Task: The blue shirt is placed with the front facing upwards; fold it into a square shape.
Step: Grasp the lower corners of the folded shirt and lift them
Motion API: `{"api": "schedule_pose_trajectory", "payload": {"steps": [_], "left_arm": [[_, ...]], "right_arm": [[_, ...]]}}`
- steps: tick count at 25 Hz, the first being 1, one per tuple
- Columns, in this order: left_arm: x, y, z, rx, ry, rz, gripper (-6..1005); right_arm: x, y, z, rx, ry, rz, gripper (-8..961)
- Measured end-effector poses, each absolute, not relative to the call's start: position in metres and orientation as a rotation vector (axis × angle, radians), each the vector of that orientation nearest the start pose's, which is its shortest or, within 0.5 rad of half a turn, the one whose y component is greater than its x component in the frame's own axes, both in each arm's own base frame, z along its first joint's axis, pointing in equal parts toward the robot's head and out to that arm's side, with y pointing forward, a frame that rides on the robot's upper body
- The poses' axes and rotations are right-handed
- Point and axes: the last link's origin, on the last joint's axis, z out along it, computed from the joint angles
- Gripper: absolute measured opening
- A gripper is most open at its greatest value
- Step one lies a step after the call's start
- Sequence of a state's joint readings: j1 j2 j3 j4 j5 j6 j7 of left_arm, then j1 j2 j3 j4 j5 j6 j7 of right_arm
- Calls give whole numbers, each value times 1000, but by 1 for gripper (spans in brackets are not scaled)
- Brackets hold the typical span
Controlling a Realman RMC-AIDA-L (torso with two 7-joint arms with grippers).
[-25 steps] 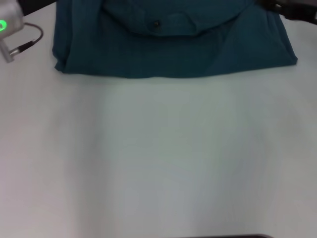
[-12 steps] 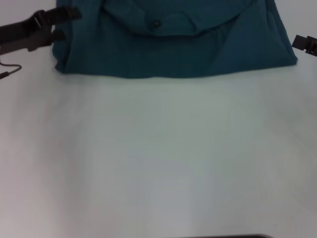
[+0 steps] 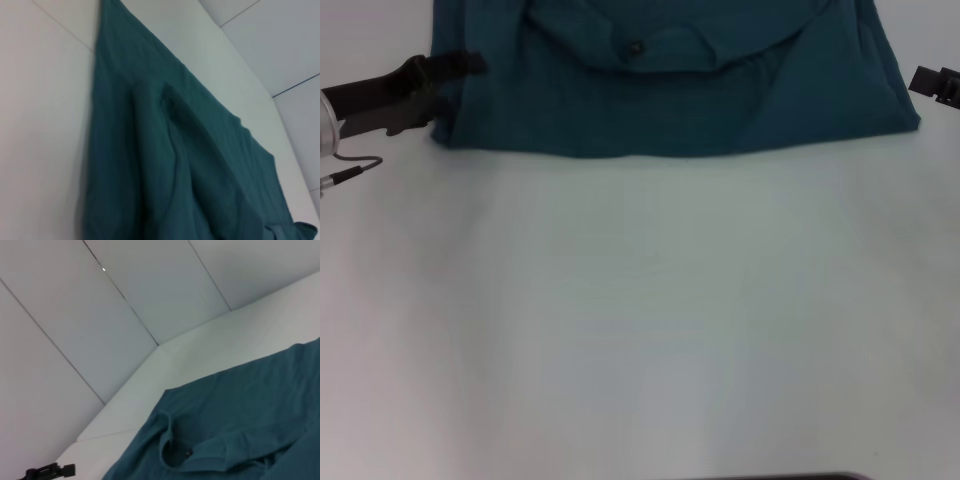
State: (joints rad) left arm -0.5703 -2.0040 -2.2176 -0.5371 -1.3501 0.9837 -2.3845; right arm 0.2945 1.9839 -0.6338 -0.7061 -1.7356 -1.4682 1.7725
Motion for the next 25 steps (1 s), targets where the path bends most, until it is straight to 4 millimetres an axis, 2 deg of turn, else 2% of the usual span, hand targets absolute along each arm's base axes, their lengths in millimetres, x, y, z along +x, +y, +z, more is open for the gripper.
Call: {"api": "schedule_pose_trajectory", "payload": {"steps": [16,25], "left_arm": [[-300,396,-9,2633,2371,847,933],[-290,397,-23,2692,2311,768,933]], "right_arm": [[341,303,76,-2122,1254,910,860],[341,301,76,-2127,1257,916,859]]}}
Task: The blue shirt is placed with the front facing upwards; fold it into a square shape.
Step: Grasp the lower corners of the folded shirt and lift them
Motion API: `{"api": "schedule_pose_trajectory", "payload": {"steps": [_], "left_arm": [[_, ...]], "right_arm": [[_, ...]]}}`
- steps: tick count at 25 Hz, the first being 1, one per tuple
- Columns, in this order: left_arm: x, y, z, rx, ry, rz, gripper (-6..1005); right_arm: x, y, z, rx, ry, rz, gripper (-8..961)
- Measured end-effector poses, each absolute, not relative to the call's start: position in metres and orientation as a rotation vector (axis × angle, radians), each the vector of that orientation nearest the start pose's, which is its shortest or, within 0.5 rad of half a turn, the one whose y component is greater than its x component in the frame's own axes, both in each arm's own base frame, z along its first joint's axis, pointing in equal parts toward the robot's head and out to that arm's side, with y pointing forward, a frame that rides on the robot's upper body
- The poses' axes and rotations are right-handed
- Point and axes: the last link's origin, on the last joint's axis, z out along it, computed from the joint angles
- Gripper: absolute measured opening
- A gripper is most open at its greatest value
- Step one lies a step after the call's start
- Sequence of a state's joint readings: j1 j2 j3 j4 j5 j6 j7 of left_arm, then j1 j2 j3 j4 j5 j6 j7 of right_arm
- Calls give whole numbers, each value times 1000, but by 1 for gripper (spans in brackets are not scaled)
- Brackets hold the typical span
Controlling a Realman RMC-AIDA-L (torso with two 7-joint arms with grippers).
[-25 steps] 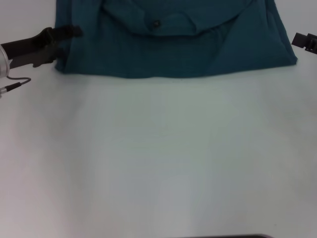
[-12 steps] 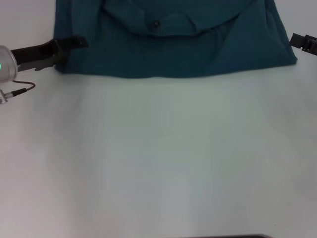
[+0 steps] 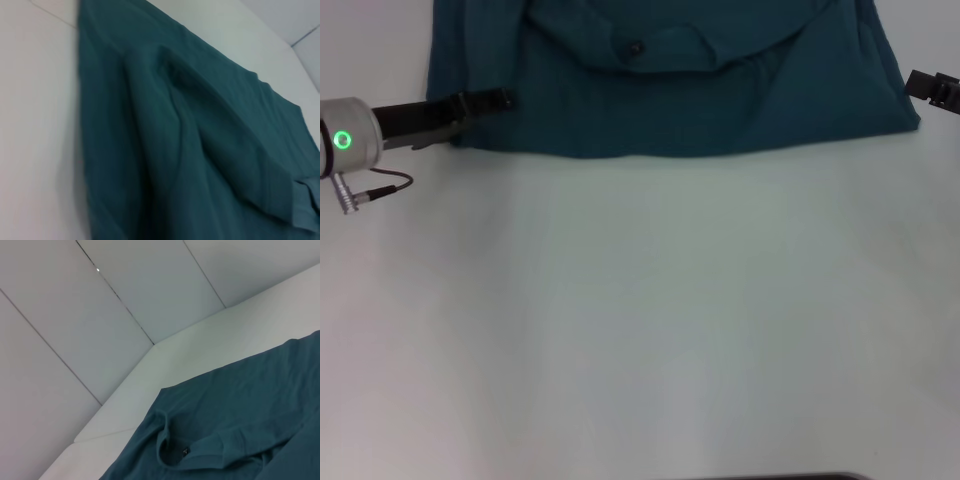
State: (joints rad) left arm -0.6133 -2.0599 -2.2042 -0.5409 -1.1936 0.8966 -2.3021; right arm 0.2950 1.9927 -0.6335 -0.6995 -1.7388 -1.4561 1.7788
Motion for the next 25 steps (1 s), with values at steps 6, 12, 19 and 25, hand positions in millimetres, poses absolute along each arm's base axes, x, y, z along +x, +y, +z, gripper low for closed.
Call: {"api": "schedule_pose_trajectory", "payload": {"steps": [6,12,19,25], "left_arm": [[-287,398,-27,-1967,-1710,-515,933],[-284,401,-24,-1976,-1709,-482,905],[-282,402,-25,-1983,-1690,-471,676],[-279,404,-23,-1992,-1678,-478,301]], "right_arm": [[339,298,76,-2143,1257,933,859],[340,296,77,-2133,1261,947,859],[345,294,79,-2141,1319,900,859],[369,306,110,-2072,1430,600,858]]}}
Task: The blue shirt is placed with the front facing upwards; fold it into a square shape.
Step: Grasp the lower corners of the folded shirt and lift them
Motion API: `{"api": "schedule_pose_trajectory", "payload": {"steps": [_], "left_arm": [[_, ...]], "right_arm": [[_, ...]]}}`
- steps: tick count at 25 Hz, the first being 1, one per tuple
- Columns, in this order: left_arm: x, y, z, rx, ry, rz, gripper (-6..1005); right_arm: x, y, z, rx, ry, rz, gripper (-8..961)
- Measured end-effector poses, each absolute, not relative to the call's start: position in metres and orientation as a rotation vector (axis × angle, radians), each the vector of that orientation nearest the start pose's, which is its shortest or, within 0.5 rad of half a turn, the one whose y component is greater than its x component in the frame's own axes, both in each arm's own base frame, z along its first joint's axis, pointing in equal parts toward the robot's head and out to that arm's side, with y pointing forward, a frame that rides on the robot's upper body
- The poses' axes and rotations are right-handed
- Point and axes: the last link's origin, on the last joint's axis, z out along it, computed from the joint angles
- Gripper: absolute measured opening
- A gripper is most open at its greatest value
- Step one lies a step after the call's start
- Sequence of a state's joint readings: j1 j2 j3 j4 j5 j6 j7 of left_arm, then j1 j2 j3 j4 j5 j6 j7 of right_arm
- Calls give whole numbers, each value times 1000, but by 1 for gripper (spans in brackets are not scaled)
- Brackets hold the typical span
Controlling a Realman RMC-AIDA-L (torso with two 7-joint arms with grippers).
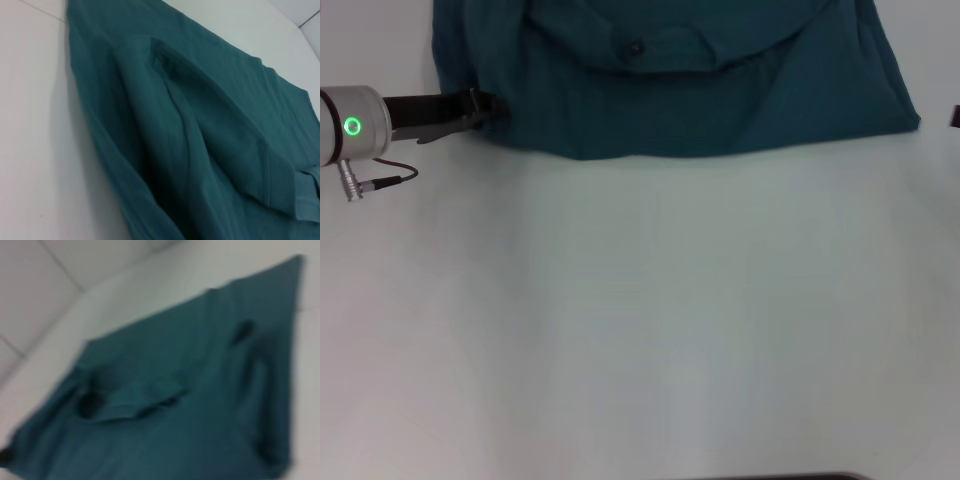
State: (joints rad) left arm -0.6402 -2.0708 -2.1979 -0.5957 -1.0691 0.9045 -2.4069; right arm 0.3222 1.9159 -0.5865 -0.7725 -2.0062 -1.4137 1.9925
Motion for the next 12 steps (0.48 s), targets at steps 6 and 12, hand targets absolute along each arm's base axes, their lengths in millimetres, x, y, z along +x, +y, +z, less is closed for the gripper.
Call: {"api": "schedule_pose_trajectory", "payload": {"steps": [6,12], "left_arm": [[-276,404,-22,-2011,-1678,-477,82],[-271,401,-17,-2060,-1668,-487,45]], "right_arm": [[365,327,139,-2016,1448,459,858],[348,359,136,-2023,1444,305,858]]}}
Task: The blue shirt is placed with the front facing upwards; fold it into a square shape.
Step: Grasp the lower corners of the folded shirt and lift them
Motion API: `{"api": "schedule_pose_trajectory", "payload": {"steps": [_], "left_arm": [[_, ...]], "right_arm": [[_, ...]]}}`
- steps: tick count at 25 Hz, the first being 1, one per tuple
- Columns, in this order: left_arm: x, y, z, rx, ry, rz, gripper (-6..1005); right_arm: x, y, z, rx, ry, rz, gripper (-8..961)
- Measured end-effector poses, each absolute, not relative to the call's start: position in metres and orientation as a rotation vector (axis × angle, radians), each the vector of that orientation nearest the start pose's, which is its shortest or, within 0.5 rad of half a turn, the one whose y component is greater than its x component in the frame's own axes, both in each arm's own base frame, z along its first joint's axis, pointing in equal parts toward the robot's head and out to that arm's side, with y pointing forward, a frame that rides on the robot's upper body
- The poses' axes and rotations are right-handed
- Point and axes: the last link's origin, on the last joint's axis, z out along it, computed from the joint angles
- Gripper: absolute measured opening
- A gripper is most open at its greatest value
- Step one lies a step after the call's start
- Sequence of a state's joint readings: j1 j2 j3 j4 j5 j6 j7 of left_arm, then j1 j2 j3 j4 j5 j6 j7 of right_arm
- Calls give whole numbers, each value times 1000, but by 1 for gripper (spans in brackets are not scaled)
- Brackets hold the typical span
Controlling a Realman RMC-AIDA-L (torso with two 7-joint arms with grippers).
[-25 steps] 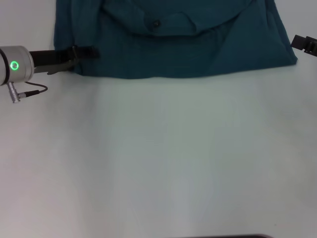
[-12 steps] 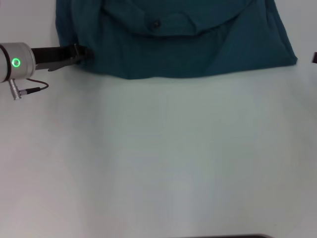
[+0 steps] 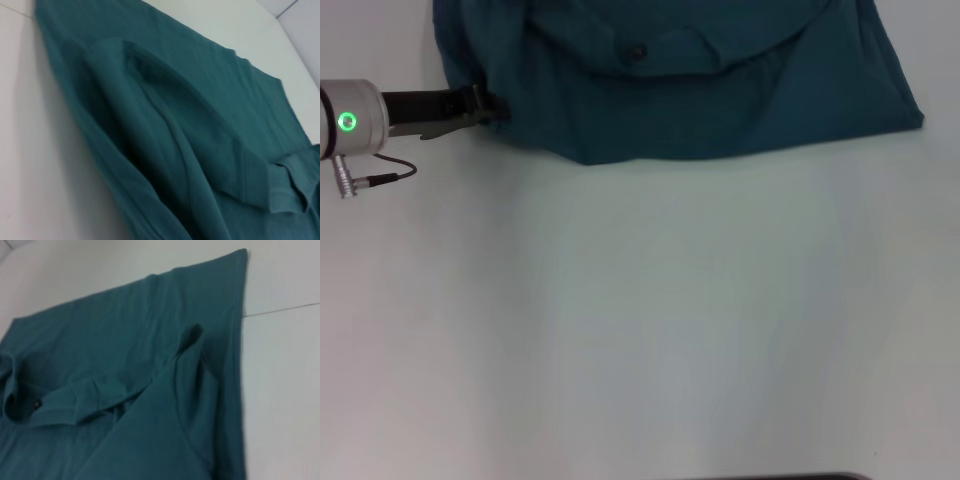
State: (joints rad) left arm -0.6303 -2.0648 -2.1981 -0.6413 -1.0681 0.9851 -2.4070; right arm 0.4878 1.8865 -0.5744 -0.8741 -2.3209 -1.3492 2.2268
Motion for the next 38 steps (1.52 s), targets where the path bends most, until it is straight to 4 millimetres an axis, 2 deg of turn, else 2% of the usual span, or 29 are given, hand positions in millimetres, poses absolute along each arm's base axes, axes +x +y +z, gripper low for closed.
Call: {"api": "schedule_pose_trajectory", "payload": {"steps": [6,10,21,38], "left_arm": [[-262,396,-10,-2133,-1662,-501,21],[-262,395,-5,-2138,-1656,-505,20],[-267,393,-2,-2120,-1662,-508,21],[-271,388,-4,-2110,-1680,-506,20]], "right_arm": [[321,386,113,-2097,1446,218,858],[314,395,104,-2096,1459,227,858],[335,399,81,-1972,1538,210,857],[337,409,52,-1938,1524,180,857]]}}
